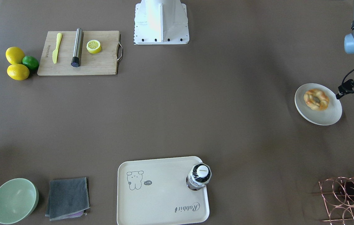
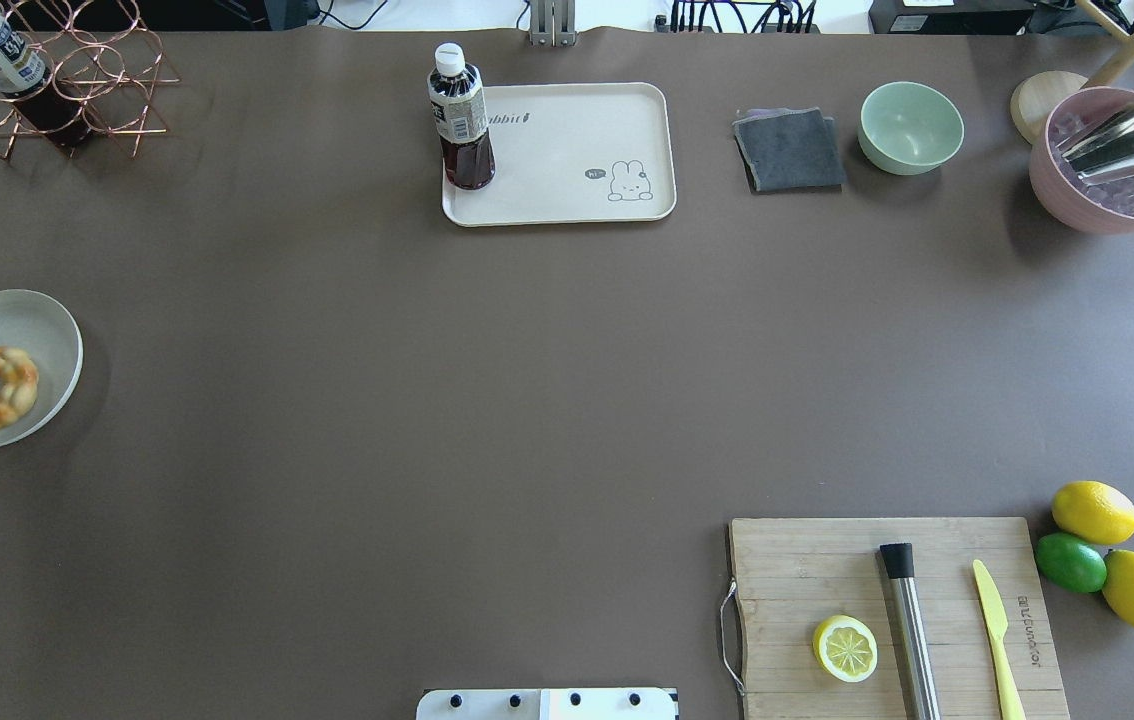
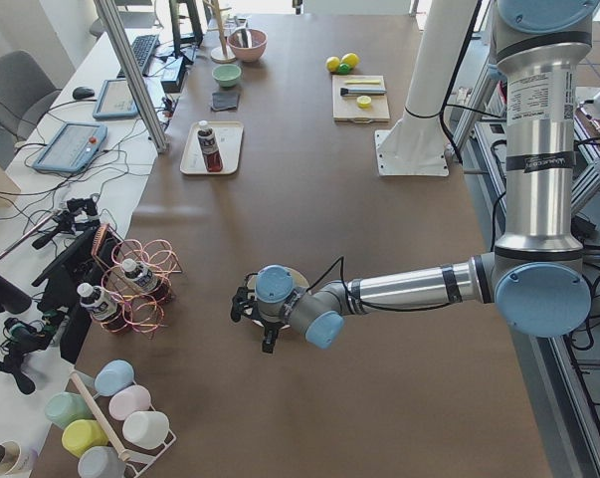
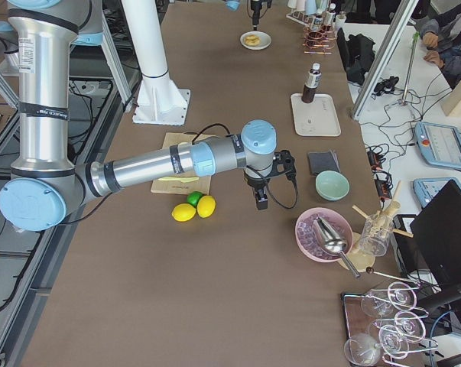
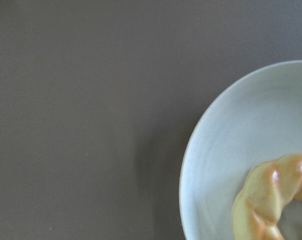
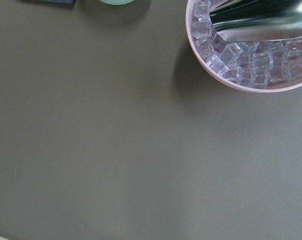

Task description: Place donut on tray

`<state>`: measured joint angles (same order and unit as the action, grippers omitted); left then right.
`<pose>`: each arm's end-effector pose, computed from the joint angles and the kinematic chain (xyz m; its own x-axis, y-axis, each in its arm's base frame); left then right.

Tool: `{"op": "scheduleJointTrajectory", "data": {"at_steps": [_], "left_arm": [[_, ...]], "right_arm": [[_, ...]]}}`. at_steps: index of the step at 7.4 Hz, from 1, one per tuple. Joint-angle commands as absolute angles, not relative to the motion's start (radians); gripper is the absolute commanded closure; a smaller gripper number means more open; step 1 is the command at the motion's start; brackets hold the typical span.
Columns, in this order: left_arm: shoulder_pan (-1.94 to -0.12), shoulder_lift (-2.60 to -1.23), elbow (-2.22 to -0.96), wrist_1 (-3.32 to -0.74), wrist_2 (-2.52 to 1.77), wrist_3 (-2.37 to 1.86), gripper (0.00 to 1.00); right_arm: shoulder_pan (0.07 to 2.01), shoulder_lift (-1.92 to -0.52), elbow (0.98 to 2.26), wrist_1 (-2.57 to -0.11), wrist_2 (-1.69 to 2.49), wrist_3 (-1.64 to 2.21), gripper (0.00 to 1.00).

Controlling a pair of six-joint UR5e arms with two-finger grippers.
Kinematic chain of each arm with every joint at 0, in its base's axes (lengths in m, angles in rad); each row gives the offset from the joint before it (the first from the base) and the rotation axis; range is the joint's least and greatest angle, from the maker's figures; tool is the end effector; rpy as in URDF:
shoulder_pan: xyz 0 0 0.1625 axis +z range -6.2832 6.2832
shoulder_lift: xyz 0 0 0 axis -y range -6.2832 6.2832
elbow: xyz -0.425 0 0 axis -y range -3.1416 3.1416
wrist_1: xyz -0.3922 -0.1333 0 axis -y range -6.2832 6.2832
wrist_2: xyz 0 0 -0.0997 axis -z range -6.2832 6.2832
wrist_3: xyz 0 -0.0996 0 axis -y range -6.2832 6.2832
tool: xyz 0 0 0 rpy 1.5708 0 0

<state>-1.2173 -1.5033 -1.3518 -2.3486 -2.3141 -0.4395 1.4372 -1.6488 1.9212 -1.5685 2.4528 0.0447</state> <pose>0.1009 -0.4638 0.7150 0.6549 0.1497 -0.7407 -0.0294 0.9845 0.1731 -0.0051 -0.4612 0.5146 0.6072 -0.2493 0.7544 0.1012 0.9660 0.2378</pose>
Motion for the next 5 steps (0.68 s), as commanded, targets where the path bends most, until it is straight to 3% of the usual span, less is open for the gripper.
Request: {"op": "scheduleJointTrajectory", "data": {"at_steps": [1,4,5], "left_arm": [[-1.2,-1.548,-1.305,-2.352,-2.309,-0.492,0.03],[-1.169,-1.56,-1.238,-2.417,-2.306,-0.492,0.04],[-1.161,-1.562,-1.236,-2.422,-2.306,-0.508,0.13]], "right_arm": [[1.427,-1.649,1.922,-1.569,2.454,0.044,0.0],[1.422,-1.652,1.921,-1.569,2.454,0.048,0.0],[1.422,-1.652,1.921,-1.569,2.454,0.048,0.0]]}}
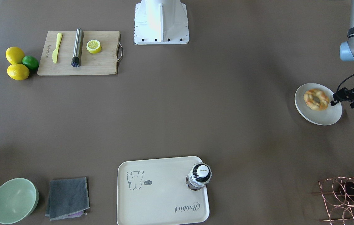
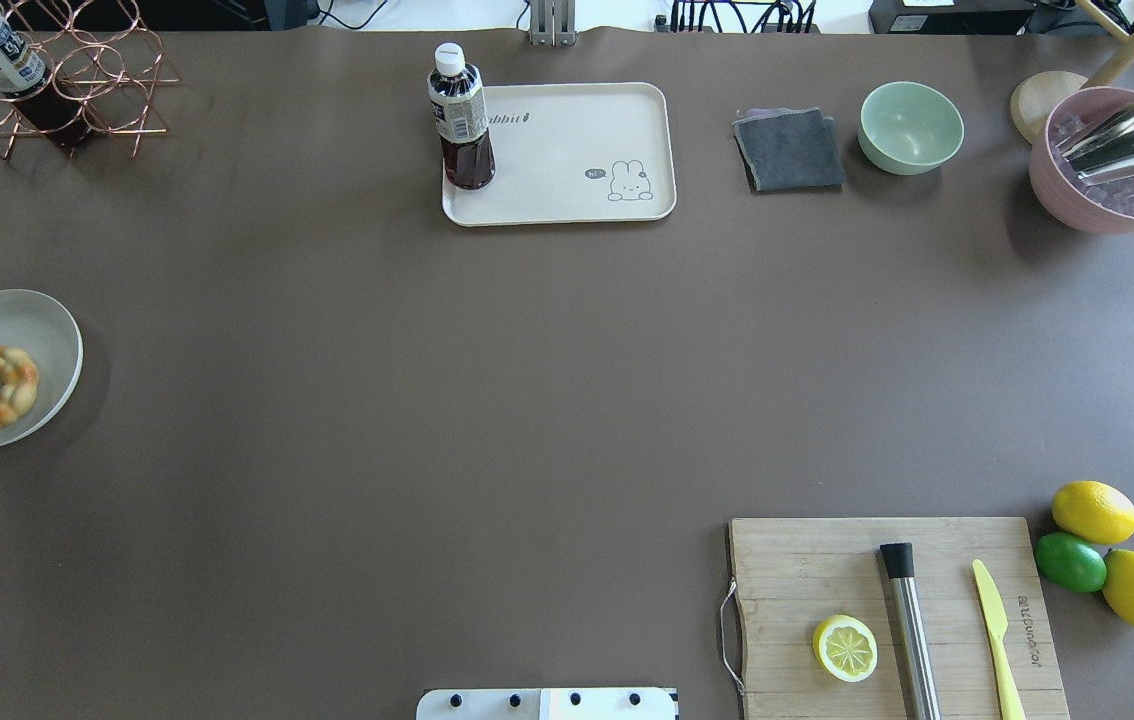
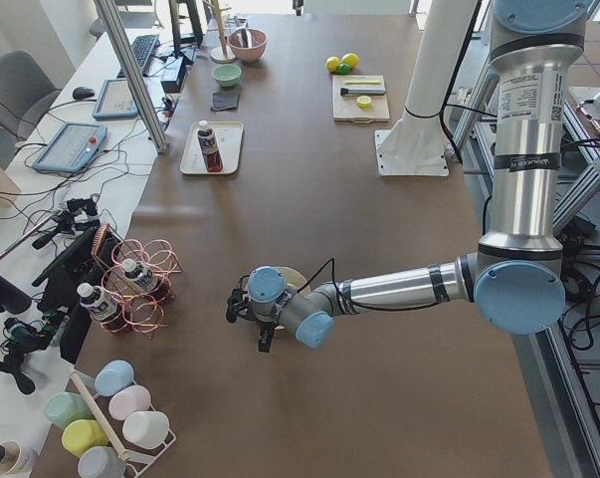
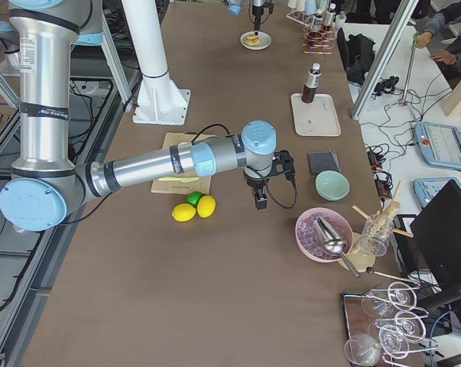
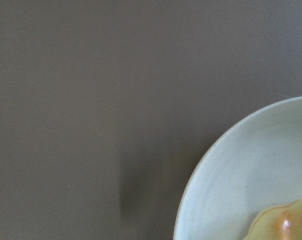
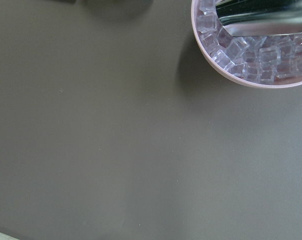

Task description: Place donut on tray

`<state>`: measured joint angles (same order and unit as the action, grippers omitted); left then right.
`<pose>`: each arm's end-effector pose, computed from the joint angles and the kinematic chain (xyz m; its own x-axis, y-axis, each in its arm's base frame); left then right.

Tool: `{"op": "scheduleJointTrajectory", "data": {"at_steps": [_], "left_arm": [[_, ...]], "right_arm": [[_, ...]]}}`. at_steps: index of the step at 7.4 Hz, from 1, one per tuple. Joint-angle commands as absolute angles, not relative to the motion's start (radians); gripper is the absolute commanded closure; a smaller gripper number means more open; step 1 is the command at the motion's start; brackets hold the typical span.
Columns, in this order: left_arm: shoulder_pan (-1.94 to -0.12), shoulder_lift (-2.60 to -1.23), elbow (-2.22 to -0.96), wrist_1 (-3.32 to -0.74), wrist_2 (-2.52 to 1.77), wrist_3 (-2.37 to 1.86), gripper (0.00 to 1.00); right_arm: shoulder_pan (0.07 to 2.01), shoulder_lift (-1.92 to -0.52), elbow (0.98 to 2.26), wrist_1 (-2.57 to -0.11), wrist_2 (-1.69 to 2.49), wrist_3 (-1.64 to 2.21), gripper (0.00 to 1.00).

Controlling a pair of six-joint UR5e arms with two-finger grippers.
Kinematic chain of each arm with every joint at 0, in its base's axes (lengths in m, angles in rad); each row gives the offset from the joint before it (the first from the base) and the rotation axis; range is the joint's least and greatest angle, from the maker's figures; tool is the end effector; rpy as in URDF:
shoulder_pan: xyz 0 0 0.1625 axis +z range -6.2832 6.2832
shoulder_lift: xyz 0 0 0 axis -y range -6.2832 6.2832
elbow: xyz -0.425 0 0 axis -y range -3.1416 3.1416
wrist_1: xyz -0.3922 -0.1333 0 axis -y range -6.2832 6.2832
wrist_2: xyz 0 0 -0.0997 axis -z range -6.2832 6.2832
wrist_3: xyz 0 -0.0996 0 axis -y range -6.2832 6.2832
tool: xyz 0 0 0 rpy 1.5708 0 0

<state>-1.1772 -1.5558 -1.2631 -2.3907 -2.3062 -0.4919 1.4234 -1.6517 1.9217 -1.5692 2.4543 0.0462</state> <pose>0.1259 -0.4766 0.7292 0.6547 0.1278 -0.7450 -0.0316 0.9894 0.1419 -0.0114 -0.4600 0.5156 0.6030 -0.2540 0.7562 0.1137 0.9657 0.2336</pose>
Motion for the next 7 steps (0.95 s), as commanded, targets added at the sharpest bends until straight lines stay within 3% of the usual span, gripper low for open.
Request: {"op": "scheduleJointTrajectory", "data": {"at_steps": [1,2,4,7], "left_arm": [[-1.16,-1.562,-1.235,-2.422,-2.306,-0.512,0.26],[-1.16,-1.562,-1.233,-2.422,-2.306,-0.514,0.4],[-1.16,-1.562,-1.238,-2.421,-2.307,-0.528,1.0],[-1.16,-1.574,-1.267,-2.416,-2.333,-0.586,1.0]], "right_arm": [[1.42,-1.652,1.921,-1.569,2.456,0.049,0.0],[1.42,-1.652,1.921,-1.569,2.465,0.049,0.0],[1.42,-1.652,1.922,-1.569,2.468,0.049,0.0],[1.42,-1.652,1.922,-1.569,2.468,0.049,0.0]]}}
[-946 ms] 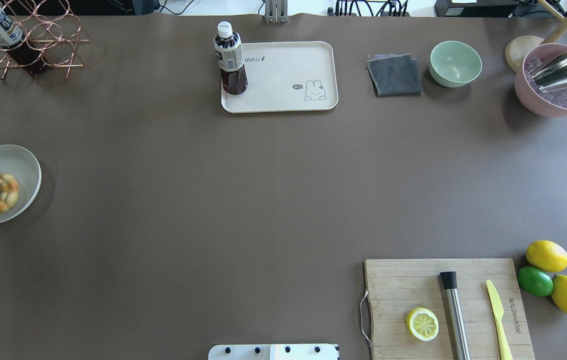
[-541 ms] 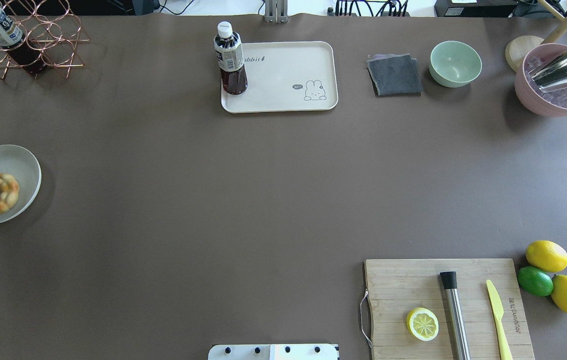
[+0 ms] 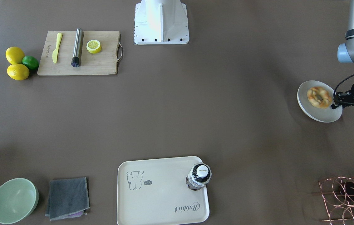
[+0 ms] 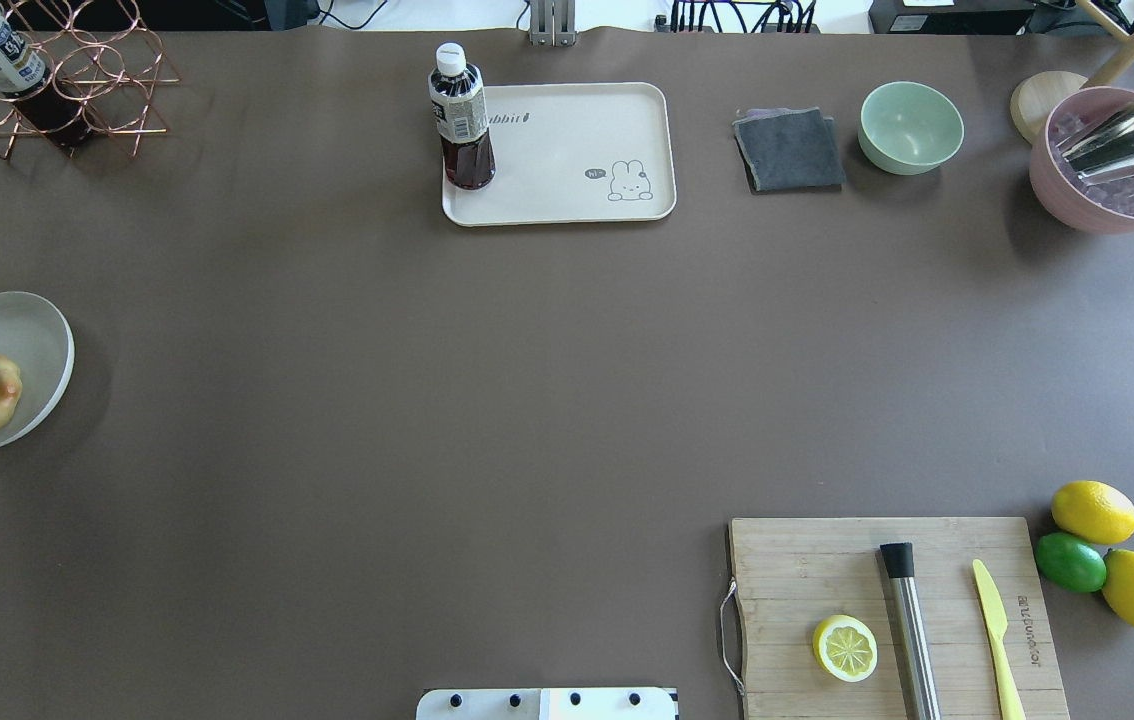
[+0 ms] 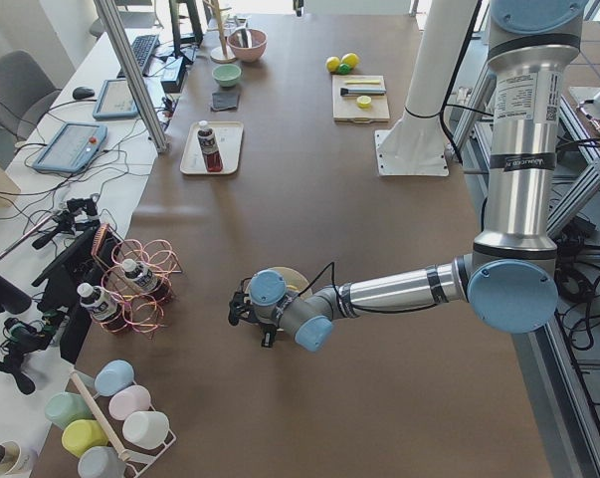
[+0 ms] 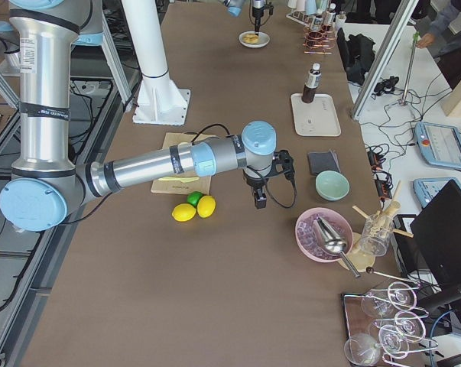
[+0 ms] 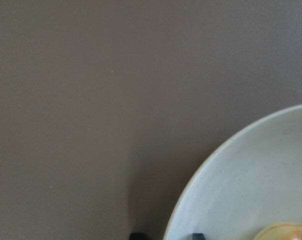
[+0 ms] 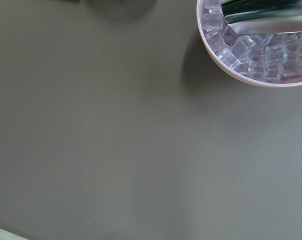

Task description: Place donut on tray

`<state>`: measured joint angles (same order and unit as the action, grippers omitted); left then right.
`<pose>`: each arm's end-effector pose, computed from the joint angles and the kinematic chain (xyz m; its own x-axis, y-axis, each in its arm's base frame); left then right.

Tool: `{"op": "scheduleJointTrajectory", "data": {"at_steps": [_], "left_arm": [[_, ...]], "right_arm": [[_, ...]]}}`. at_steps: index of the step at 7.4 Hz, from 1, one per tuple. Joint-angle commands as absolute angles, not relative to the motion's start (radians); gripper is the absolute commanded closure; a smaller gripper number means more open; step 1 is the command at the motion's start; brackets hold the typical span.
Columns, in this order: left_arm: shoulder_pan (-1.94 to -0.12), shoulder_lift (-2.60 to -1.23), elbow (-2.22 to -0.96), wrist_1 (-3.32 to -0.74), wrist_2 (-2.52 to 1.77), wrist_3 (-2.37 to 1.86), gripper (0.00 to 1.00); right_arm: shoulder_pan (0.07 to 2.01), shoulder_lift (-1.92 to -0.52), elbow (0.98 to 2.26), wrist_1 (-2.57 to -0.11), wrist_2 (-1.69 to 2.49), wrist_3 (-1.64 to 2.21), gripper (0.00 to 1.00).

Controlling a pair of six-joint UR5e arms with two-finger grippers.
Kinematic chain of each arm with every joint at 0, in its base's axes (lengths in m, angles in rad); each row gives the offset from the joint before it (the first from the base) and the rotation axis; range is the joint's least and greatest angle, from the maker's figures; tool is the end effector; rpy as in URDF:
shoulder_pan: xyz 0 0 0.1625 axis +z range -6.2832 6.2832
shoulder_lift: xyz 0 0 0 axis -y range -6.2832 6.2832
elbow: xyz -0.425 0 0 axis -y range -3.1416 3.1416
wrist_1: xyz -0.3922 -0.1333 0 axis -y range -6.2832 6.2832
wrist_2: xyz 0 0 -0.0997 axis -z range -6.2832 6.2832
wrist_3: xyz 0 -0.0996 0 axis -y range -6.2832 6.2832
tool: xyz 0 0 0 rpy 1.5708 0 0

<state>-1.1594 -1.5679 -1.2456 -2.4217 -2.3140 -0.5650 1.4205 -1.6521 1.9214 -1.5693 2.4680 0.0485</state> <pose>0.1368 -0.4783 0.7276 0.6414 0.0850 -0.7625 -0.0036 0.9942 0.1078 -0.0135 -0.4594 0.5149 0.5918 -0.2536 0.7652 0.1157 0.9661 0.2307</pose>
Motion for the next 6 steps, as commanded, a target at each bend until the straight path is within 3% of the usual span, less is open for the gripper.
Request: {"op": "scheduleJointTrajectory", "data": {"at_steps": [1,6], "left_arm": [[-1.161,-1.589,-1.273,-2.416,-2.414,-0.627,1.0],[-1.149,-1.719,-1.439,-2.408,-2.525,-1.063,1.0]], "right_arm": [[1.42,-1.652,1.924,-1.569,2.468,0.049,0.0],[1.413,-1.651,1.924,-1.569,2.468,0.051,0.0]]}}
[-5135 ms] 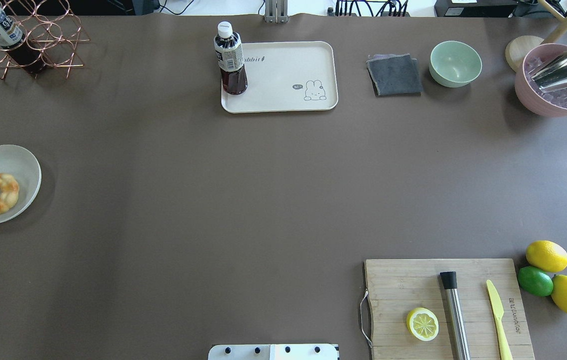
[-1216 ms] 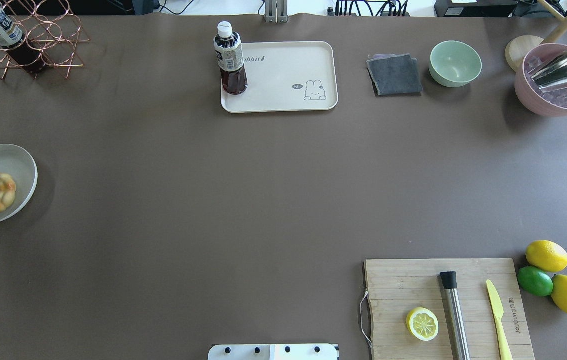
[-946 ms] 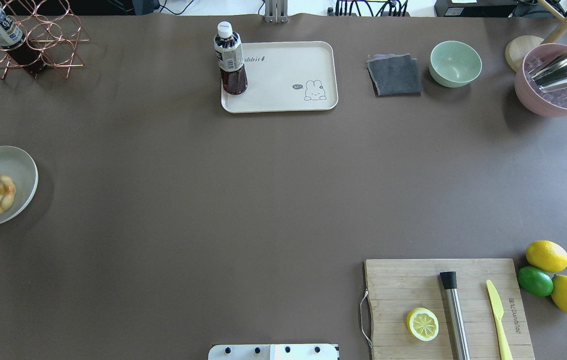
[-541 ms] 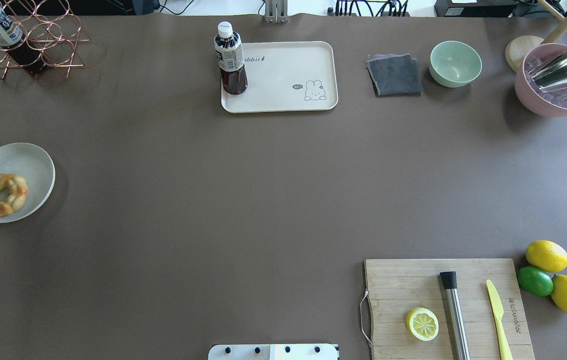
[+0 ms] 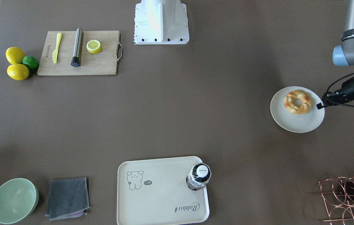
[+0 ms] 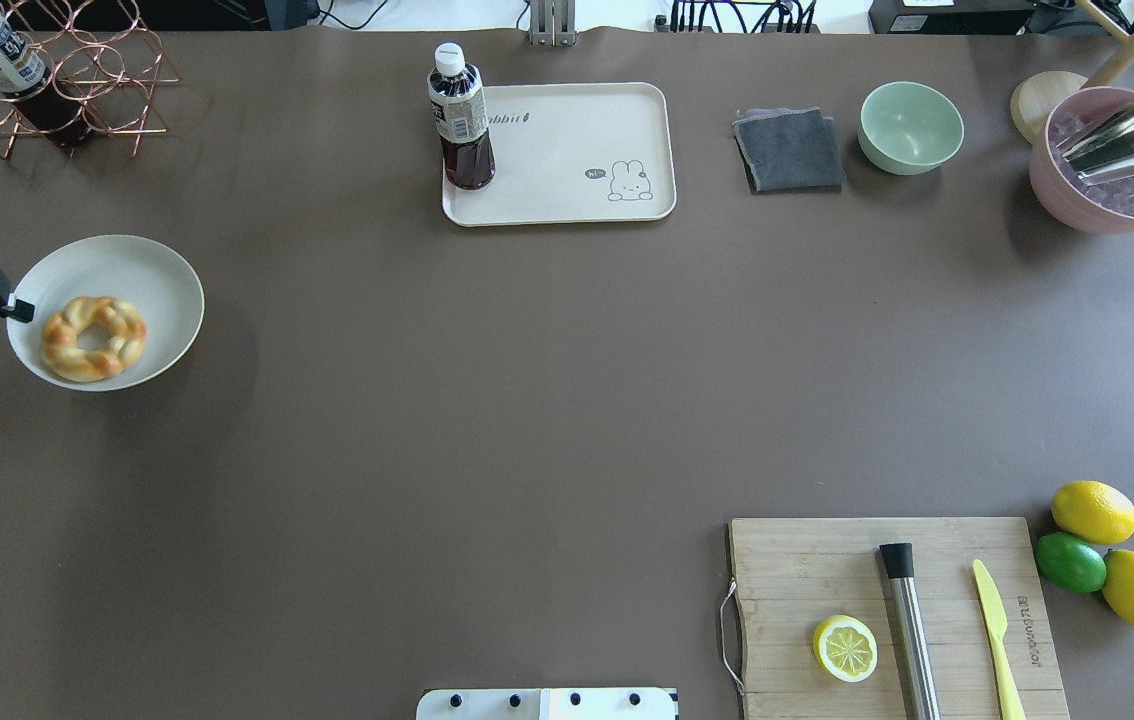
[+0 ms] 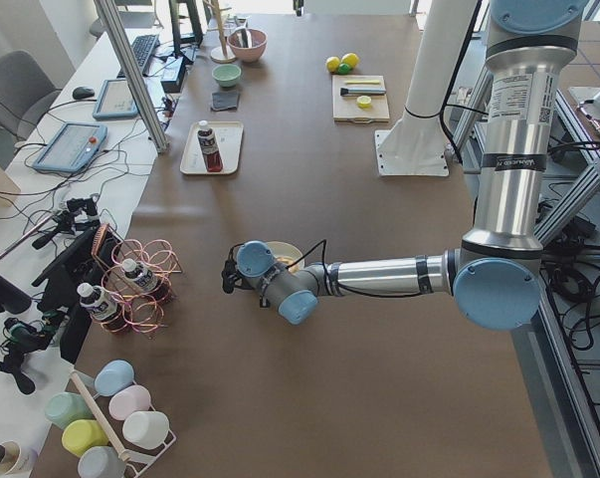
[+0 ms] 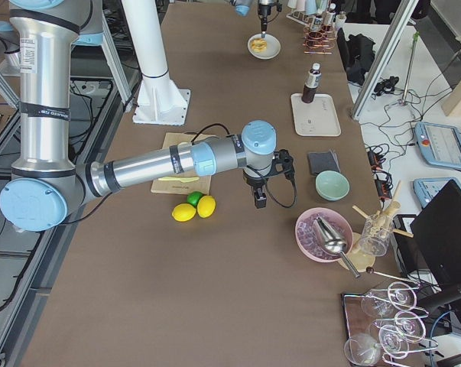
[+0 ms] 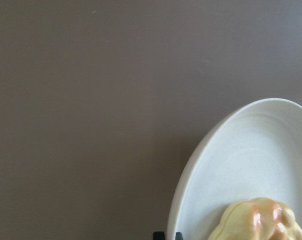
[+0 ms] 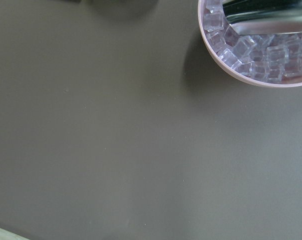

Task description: Place donut on tray

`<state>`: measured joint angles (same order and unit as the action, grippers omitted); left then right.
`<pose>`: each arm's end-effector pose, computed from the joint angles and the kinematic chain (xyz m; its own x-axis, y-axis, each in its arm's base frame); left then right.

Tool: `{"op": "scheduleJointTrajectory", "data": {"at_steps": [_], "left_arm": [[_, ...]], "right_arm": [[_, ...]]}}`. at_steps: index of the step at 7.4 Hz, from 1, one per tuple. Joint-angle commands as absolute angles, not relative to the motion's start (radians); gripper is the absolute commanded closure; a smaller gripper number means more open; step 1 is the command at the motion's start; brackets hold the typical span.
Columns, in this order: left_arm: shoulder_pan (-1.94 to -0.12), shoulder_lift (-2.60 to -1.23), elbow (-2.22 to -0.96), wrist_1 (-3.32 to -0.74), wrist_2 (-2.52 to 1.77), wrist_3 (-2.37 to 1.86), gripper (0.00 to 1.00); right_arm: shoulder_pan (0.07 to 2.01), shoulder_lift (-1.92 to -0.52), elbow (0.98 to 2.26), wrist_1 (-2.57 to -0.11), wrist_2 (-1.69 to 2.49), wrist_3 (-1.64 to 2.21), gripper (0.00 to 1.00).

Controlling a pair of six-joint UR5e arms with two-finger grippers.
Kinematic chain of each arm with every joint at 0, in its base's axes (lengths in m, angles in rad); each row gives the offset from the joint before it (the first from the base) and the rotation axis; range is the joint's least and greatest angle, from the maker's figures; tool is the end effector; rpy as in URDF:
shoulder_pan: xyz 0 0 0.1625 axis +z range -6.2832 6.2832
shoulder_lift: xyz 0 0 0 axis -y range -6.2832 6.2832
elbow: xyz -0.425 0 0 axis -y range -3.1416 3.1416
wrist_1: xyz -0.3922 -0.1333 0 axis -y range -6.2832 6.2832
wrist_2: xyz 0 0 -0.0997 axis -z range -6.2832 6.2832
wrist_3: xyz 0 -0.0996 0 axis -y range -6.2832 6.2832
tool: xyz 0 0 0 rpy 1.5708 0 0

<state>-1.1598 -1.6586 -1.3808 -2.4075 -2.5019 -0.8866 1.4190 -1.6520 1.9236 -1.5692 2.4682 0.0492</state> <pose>0.1673 -0.5175 0.6032 0.4399 -0.0649 -0.8957 0.0702 0.9968 -0.0378 -0.0142 -0.4592 0.5138 0.5910 -0.2556 0.7651 0.1167 0.9656 0.2325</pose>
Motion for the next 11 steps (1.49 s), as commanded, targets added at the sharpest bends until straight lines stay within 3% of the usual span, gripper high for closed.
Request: {"op": "scheduleJointTrajectory", "data": {"at_steps": [1,4,5,7,9,11], "left_arm": [[-1.108,-1.768,-1.465,-2.41,-2.529,-1.174,1.0],[-0.985,-1.92,-1.524,-2.407,-2.464,-1.507,1.0],[-0.924,-1.965,-1.545,-2.407,-2.38,-1.623,1.0],[-0.823,-2.049,-1.657,-2.197,-2.272,-1.7,1.0],[-0.676,-2.118,-1.764,-1.987,-2.058,-1.7,1.0],[-0.608,-2.189,-1.787,-1.896,-1.976,-1.744,1.0]], "right_arm": [[1.405,-1.644,1.922,-1.569,2.465,0.052,0.0],[1.3,-1.533,1.954,-1.543,2.459,0.417,0.01],[1.219,-1.498,1.953,-1.422,2.427,0.642,0.01],[1.038,-1.455,1.954,-1.254,2.257,0.992,0.04],[0.95,-1.36,1.951,-1.258,2.238,1.15,0.06],[0.89,-1.295,1.948,-1.264,2.22,1.233,0.06]]}}
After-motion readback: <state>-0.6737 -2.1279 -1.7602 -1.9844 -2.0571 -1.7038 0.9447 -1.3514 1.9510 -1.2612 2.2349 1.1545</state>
